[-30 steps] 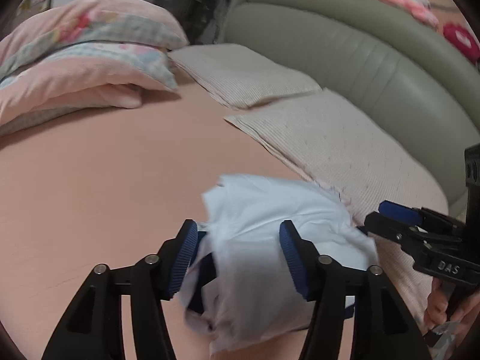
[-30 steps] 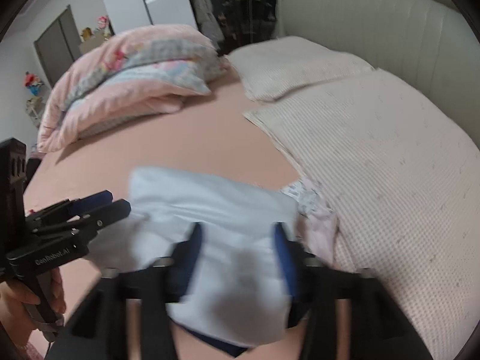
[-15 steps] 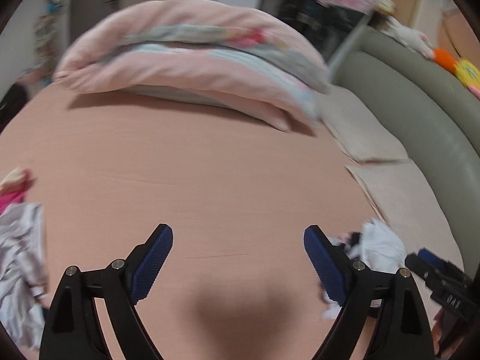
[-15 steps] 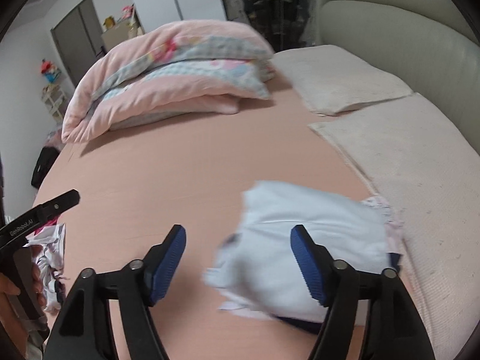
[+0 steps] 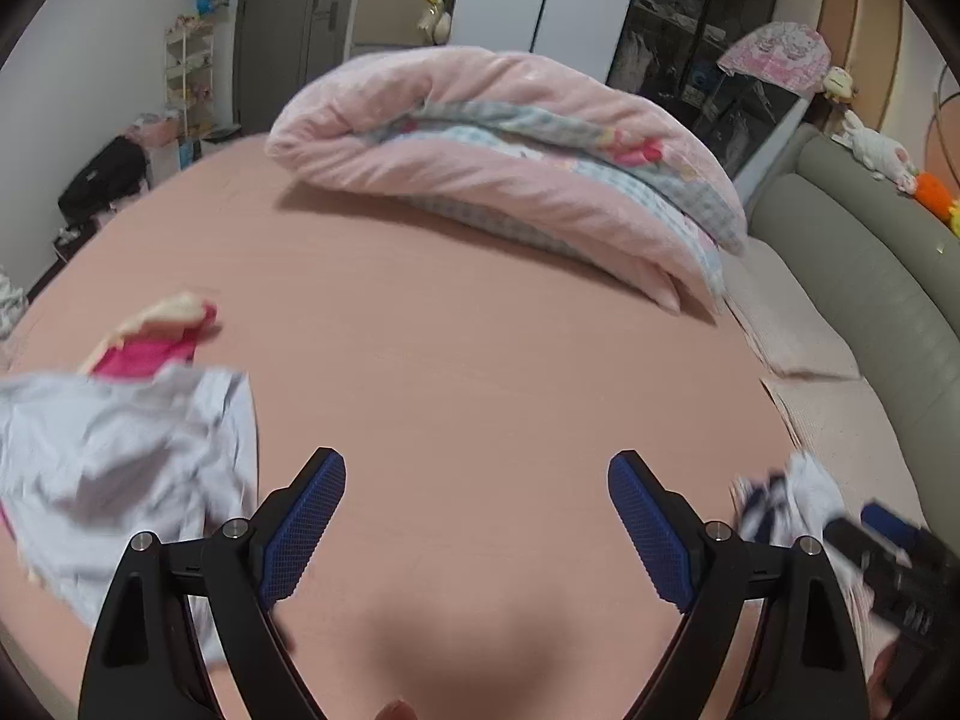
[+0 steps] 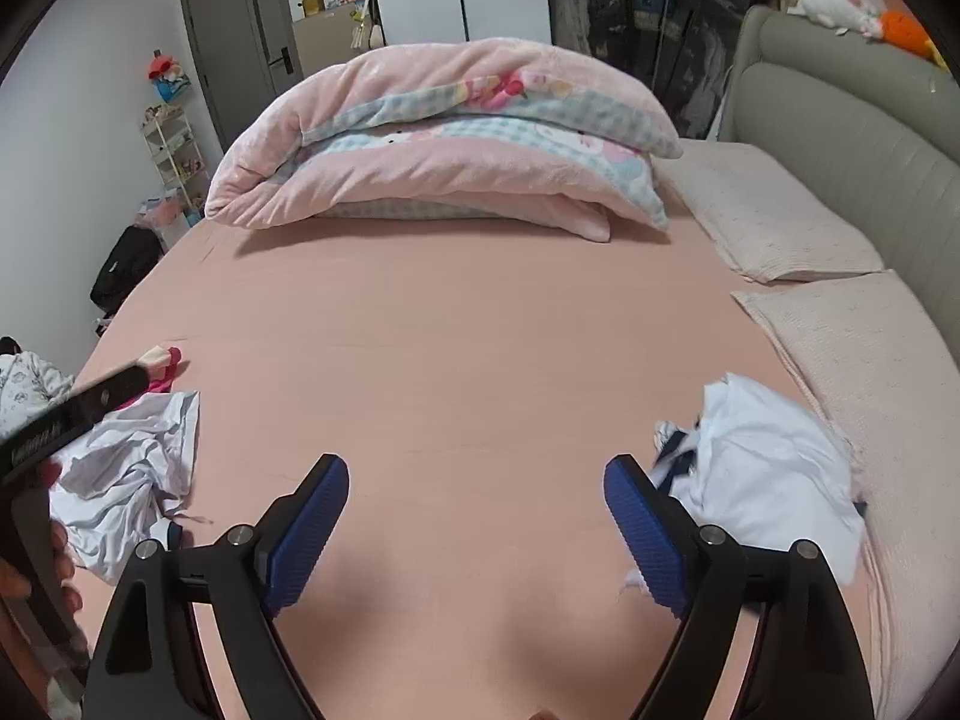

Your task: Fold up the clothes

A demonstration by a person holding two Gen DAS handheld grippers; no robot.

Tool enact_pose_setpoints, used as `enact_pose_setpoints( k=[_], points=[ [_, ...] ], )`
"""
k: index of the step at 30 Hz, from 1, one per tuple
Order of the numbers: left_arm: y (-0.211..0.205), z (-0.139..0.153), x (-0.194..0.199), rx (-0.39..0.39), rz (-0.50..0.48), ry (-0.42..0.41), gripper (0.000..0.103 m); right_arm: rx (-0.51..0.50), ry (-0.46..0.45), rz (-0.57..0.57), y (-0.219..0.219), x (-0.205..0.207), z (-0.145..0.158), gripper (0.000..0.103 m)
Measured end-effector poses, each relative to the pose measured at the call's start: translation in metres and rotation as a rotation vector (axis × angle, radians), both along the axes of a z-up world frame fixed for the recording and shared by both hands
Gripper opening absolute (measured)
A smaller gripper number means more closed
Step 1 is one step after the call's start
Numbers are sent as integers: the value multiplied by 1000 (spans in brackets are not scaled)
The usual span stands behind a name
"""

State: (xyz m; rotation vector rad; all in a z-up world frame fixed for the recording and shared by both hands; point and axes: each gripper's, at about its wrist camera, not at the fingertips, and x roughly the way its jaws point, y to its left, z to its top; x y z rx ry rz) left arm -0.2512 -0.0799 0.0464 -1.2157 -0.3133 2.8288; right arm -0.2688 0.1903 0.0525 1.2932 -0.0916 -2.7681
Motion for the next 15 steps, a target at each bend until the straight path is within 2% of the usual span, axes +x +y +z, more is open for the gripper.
enact_pose_setpoints(
  k=[1,4,7,11,15],
  points=[
    [4,-4,21,-13,-30,11,90,1,-2,-24,0,13,1,89],
    [12,-15,75,-81,-26,21,90,-6,1,-42,-2,55,-1,90],
    [13,-18,115,-65,-24,13,90,6,-7,-20,-6,99,-10,90],
    [16,-13,156,-84,-4,44,90,21,-18,19,-11,147,-16,90],
    [24,-9,191,-94,3,63,90,39,6,34,-14,185,-9,90]
  ],
)
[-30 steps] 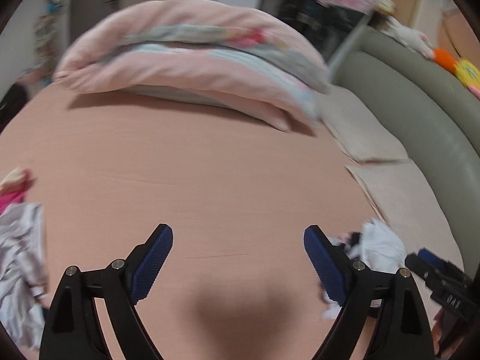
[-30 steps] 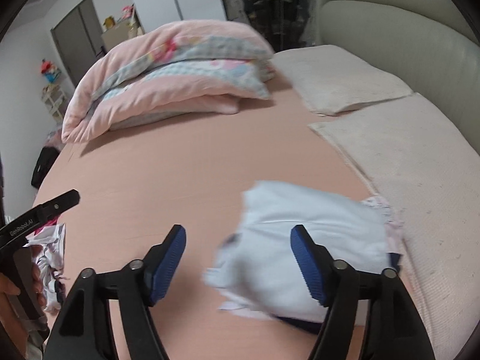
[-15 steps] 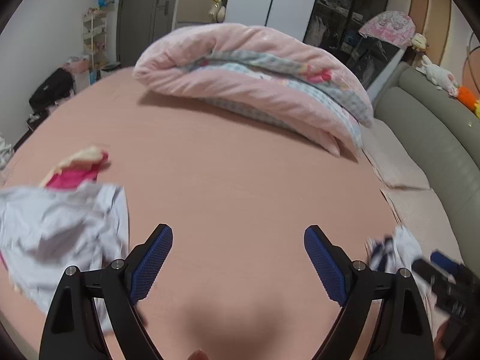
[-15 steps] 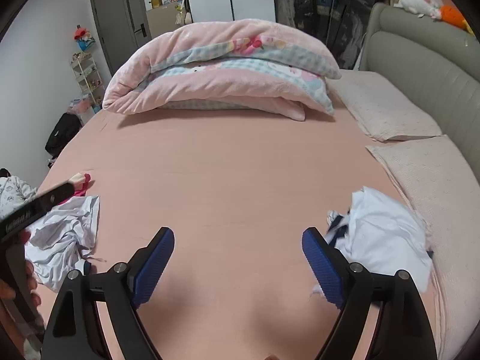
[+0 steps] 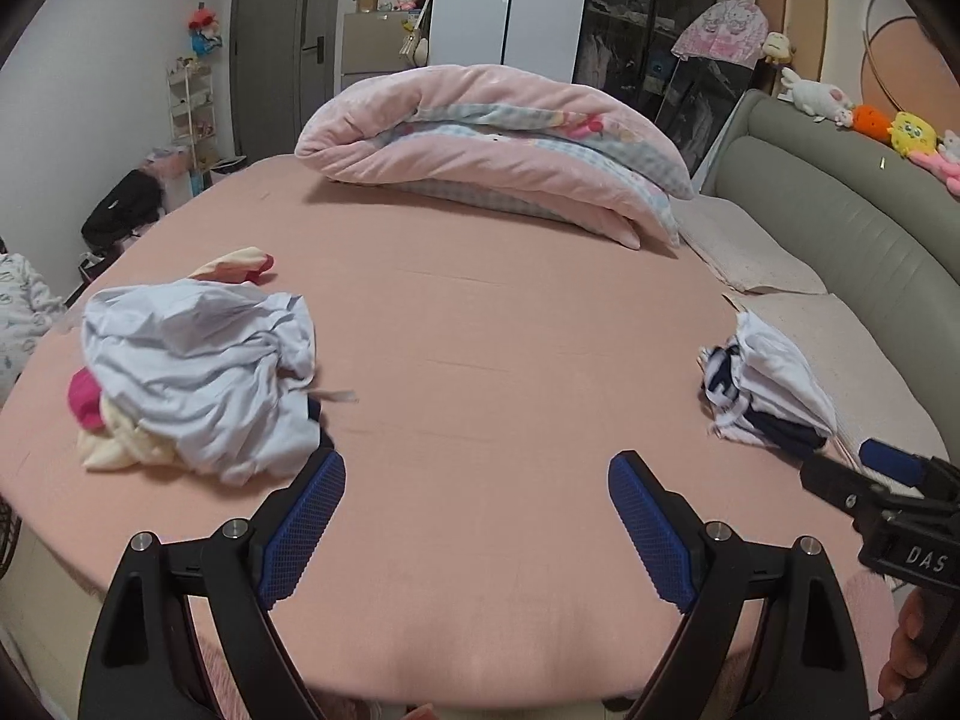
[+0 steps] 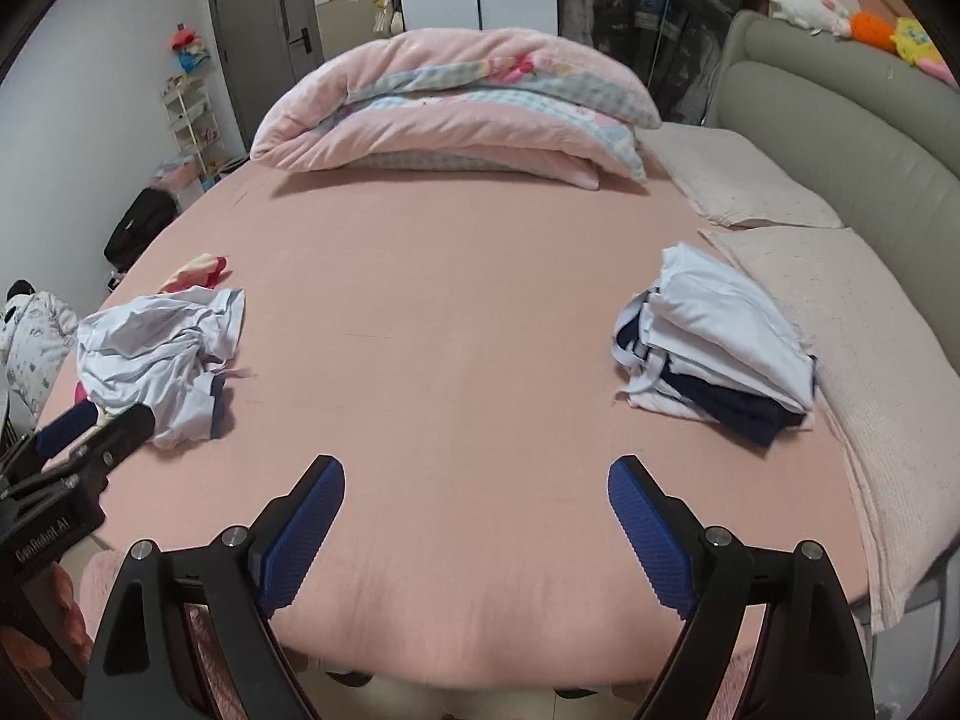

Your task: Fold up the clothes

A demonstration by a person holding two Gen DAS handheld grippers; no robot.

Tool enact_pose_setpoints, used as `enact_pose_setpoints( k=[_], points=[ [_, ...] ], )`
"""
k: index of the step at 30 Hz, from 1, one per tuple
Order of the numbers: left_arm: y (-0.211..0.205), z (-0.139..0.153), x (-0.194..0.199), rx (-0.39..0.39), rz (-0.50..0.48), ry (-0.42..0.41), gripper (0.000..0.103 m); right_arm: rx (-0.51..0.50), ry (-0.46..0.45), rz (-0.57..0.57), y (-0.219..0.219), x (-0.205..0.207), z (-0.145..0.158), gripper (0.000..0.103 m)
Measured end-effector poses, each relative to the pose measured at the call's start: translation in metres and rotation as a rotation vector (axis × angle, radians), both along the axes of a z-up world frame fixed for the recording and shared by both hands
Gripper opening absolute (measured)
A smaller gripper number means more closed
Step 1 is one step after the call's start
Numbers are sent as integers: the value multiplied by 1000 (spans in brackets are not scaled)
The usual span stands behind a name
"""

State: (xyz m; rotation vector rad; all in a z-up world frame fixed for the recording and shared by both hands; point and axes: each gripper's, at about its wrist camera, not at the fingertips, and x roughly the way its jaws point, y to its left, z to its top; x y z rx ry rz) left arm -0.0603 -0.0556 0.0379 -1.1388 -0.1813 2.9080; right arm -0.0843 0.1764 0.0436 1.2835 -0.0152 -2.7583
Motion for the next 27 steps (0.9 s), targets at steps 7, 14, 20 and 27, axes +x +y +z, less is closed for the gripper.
enact_pose_setpoints(
  k=[7,14,20,27],
  points=[
    [14,-10,54,43,36,-6,90,28,61,-34,4,59,-2,90],
    [28,-19,70,12,34,-1,90,5,26,-49,14,85,-21,90],
    [29,-16,75,11,34,6,90,1,48,-48,13,90,-18,90],
    [32,-16,75,18,29,-4,90,6,51,-30,7,92,-18,90]
  ],
)
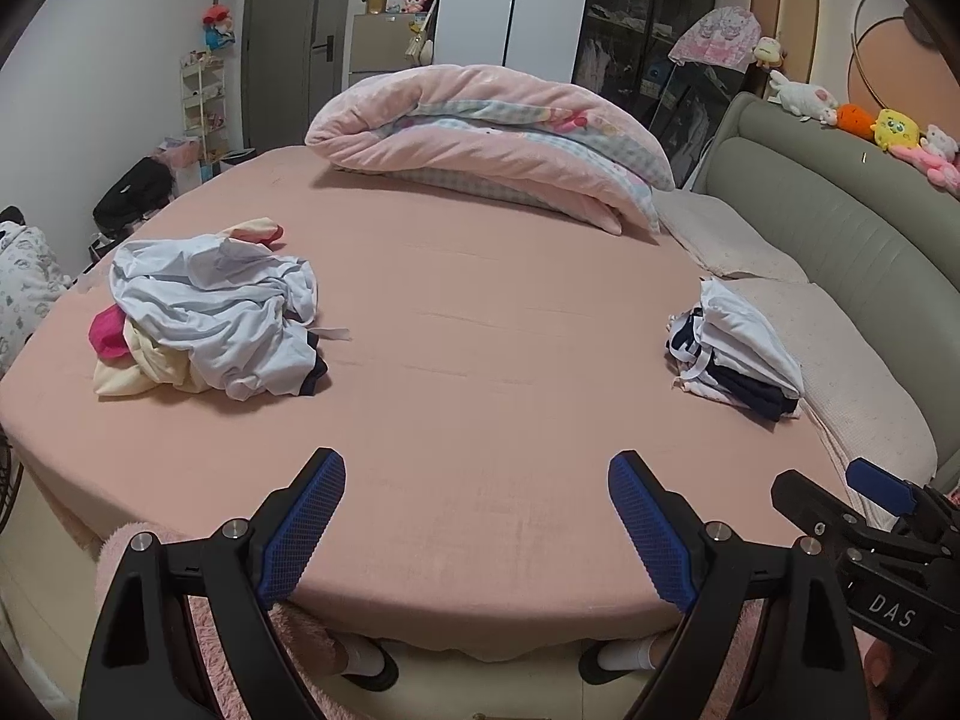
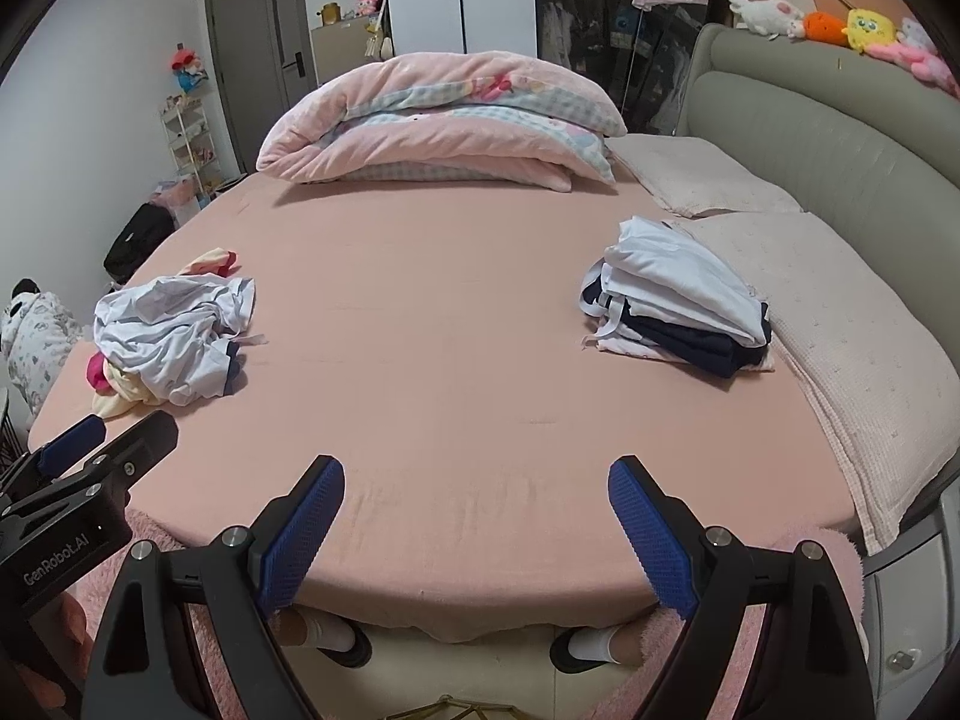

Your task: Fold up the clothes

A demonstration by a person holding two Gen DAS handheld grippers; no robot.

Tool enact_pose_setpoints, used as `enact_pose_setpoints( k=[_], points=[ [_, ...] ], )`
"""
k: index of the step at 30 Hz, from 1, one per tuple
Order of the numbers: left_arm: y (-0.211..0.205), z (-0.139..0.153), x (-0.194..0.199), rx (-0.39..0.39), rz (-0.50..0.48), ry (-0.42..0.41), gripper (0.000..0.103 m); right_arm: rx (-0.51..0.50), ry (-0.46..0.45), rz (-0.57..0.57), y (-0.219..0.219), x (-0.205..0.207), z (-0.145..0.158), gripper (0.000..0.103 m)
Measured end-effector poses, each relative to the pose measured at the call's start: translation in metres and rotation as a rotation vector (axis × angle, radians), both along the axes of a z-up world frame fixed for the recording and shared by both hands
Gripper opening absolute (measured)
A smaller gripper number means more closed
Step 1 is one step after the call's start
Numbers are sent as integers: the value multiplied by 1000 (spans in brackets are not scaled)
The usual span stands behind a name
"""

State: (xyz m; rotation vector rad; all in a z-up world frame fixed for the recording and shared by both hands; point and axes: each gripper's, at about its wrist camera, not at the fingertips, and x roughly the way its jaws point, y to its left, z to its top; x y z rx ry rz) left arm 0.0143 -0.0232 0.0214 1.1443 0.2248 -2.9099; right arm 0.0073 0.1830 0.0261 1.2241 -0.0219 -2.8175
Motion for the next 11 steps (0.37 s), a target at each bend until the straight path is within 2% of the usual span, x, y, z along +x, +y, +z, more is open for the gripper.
enact_pose_setpoints(
  k=[7,11],
  points=[
    [5,-2,1,-2,-5,-6,90,7,-4,-3,-1,-2,-2,90],
    [6,0,5,-8,-1,23,90,7,-9,-6,0,-3,-3,90]
  ],
)
